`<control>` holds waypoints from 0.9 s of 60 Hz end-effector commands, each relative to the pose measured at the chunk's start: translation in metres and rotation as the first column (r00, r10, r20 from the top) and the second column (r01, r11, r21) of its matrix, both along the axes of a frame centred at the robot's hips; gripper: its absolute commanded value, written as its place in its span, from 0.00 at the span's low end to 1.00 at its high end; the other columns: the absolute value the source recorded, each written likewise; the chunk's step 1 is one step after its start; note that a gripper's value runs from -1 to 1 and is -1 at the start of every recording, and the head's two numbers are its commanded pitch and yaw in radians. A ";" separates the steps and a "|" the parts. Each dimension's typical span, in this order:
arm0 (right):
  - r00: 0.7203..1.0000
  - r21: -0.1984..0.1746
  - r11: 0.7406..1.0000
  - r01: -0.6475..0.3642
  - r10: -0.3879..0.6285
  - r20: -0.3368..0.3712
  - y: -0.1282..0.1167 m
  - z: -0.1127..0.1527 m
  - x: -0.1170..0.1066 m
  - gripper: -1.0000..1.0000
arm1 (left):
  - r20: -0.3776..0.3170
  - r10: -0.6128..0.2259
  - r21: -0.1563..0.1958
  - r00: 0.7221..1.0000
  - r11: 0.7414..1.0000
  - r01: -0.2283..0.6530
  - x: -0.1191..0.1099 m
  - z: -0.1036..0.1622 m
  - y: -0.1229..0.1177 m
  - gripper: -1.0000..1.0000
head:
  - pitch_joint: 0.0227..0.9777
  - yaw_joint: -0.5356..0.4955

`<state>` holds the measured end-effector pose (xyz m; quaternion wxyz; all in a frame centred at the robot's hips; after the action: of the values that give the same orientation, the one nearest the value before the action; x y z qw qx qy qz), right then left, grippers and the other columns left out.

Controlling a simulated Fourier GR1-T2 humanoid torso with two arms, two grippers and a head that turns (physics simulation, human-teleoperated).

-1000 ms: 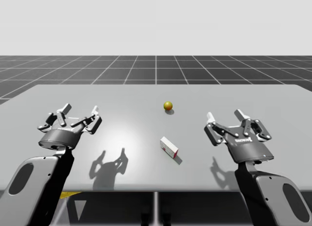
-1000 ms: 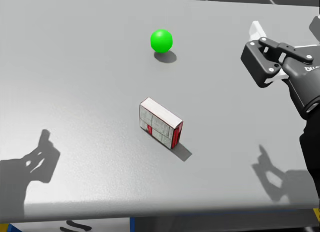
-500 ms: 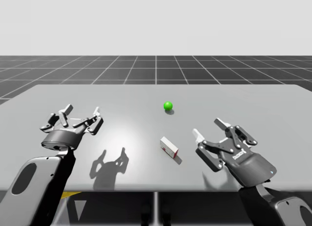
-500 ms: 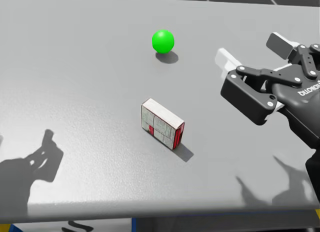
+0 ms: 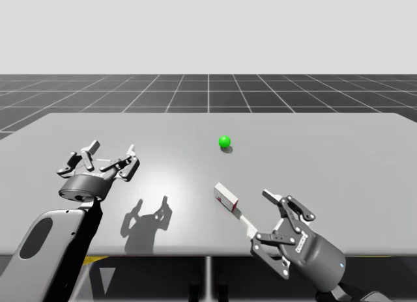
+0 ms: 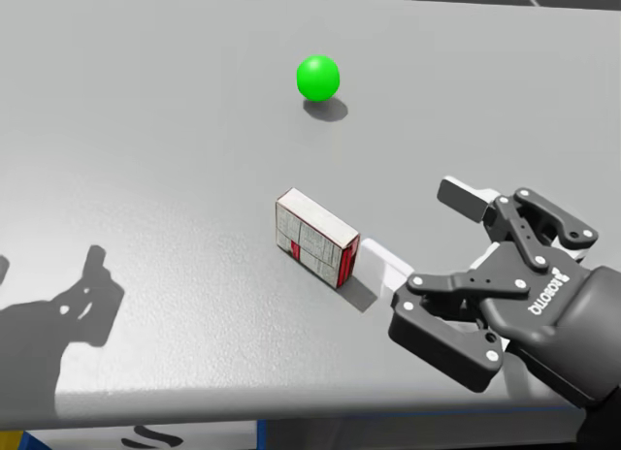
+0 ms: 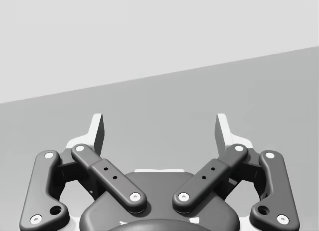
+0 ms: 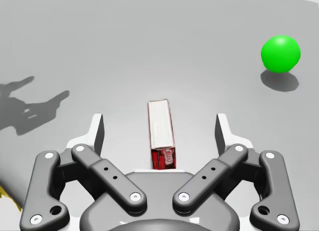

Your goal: Watch the red light. When it turns green, pick up the object.

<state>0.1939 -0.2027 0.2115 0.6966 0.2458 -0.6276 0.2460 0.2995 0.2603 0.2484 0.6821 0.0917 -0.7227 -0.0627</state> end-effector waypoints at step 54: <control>0.998 -0.107 0.993 -0.059 0.055 -0.044 0.061 -0.054 0.048 0.00 | 0.003 0.000 0.007 1.000 1.000 0.000 0.001 -0.001 0.000 0.00 | 0.89 0.43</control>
<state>0.2335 -0.1507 0.1592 0.7157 0.2347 -0.5923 0.2863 0.2998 0.2602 0.2478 0.6814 0.0930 -0.7231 -0.0644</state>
